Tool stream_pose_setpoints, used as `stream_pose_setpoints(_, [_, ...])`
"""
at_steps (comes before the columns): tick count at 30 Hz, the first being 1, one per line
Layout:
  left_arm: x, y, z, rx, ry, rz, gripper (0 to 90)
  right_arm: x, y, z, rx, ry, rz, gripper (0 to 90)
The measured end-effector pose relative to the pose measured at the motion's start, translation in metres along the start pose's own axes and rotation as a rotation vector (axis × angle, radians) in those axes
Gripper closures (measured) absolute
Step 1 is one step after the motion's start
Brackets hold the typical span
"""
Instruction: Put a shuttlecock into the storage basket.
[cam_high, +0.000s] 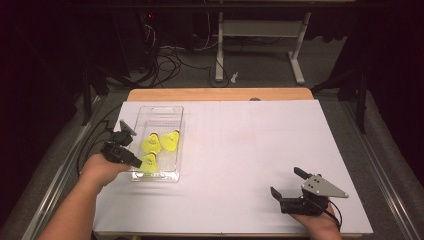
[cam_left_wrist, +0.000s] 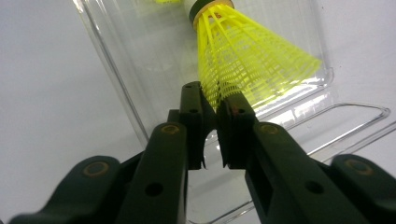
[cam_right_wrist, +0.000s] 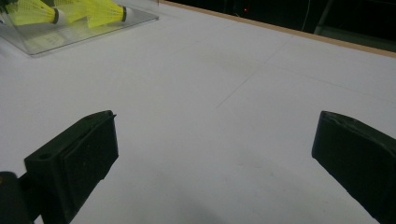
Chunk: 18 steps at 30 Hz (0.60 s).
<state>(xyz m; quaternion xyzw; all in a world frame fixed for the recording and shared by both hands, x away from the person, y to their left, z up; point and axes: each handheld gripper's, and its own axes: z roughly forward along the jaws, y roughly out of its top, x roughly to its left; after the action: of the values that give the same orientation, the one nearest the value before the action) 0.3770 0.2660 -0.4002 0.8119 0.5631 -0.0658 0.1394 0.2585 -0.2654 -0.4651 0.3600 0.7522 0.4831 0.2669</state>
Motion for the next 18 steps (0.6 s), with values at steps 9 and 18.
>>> stream_pose_setpoints(9, [-0.0028, -0.002, -0.002, 0.003, -0.009, 0.016, 69.7, 0.0002, 0.0002, -0.0002, -0.002, 0.001, 0.001, 1.1])
stream_pose_setpoints(18, [-0.0089, -0.0017, -0.0057, 0.02, -0.006, 0.028, 57.7, 0.001, 0.0006, -0.0004, -0.005, 0.003, -0.004, 1.1])
